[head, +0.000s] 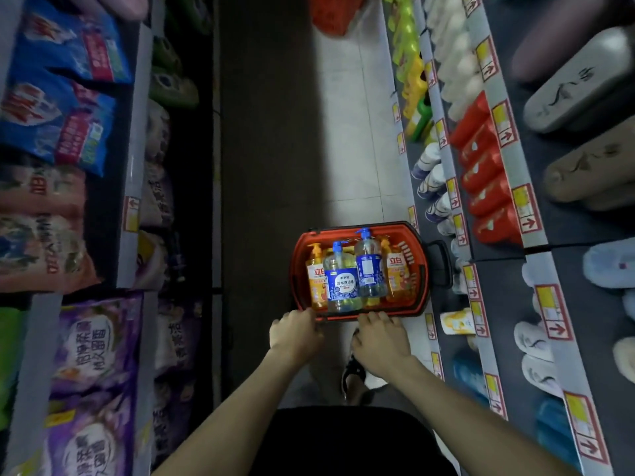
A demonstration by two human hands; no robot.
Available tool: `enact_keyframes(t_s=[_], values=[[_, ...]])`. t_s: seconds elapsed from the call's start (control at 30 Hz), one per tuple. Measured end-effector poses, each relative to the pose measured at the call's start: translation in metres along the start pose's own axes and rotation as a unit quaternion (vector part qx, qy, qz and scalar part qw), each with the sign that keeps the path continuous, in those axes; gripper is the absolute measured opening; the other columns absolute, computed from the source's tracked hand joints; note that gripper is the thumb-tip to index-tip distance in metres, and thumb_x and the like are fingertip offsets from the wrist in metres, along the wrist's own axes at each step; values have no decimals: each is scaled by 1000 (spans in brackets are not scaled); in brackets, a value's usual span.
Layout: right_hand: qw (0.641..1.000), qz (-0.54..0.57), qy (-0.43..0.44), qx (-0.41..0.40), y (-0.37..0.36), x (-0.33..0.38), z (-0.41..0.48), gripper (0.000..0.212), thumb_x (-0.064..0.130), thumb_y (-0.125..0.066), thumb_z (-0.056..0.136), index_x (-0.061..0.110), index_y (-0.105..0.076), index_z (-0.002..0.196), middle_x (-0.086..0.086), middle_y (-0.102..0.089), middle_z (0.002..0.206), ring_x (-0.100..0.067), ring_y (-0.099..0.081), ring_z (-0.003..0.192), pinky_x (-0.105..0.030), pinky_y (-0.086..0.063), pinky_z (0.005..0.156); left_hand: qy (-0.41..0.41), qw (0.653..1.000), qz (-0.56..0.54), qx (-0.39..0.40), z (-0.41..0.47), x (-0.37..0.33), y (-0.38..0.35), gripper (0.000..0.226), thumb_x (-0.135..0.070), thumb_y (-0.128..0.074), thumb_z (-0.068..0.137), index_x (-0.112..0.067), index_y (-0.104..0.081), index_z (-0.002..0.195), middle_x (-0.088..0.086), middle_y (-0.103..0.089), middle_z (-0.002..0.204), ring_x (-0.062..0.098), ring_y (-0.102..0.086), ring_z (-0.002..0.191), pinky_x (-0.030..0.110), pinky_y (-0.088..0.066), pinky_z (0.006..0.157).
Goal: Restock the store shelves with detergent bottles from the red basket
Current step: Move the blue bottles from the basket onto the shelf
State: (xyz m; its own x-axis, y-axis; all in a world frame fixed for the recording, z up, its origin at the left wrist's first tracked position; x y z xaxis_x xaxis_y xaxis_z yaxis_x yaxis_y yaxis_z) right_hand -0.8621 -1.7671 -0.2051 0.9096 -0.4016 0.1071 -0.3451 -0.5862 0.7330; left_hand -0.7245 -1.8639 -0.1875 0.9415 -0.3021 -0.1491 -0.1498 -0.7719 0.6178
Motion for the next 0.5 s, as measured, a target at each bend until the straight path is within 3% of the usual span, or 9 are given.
enact_keyframes(t_s=[0.2, 0.33, 0.5], values=[[997, 31, -70, 28, 3, 9, 52, 49, 42, -49, 99, 14, -58, 137, -6, -63, 138, -28, -55, 129, -42, -43, 107, -21, 999, 9, 45, 69, 19, 20, 33, -47, -53, 97, -25, -66, 119, 2, -72, 114, 27, -68, 109, 47, -55, 97], [994, 39, -93, 36, 0, 14, 84, 56, 41, -51, 97, 12, -53, 145, -7, -61, 143, -27, -55, 131, -42, -45, 108, -37, 996, 41, 75, 116, 28, 26, 29, -42, -55, 99, -24, -64, 121, 3, -71, 116, 28, -67, 110, 46, -53, 100], [990, 53, -123, 48, -9, 4, 118, 51, 39, -54, 96, 15, -53, 141, -6, -64, 139, -27, -57, 130, -41, -46, 106, -37, 992, 72, 97, 167, 30, 20, 30, -38, -52, 100, -22, -63, 122, 5, -71, 119, 30, -66, 112, 46, -51, 101]])
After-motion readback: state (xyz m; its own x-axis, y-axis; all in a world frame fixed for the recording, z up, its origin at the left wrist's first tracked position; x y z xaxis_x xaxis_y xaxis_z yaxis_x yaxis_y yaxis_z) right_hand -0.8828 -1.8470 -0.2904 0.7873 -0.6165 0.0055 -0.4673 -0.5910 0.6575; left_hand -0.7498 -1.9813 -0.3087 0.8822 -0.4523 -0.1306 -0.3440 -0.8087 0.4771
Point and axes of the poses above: each hand's wrist, its own z-axis towards the middle knuckle, its own y-axis out of the back of the hand, x = y × z, the point moved 9 cm from there along z, towards the middle knuckle
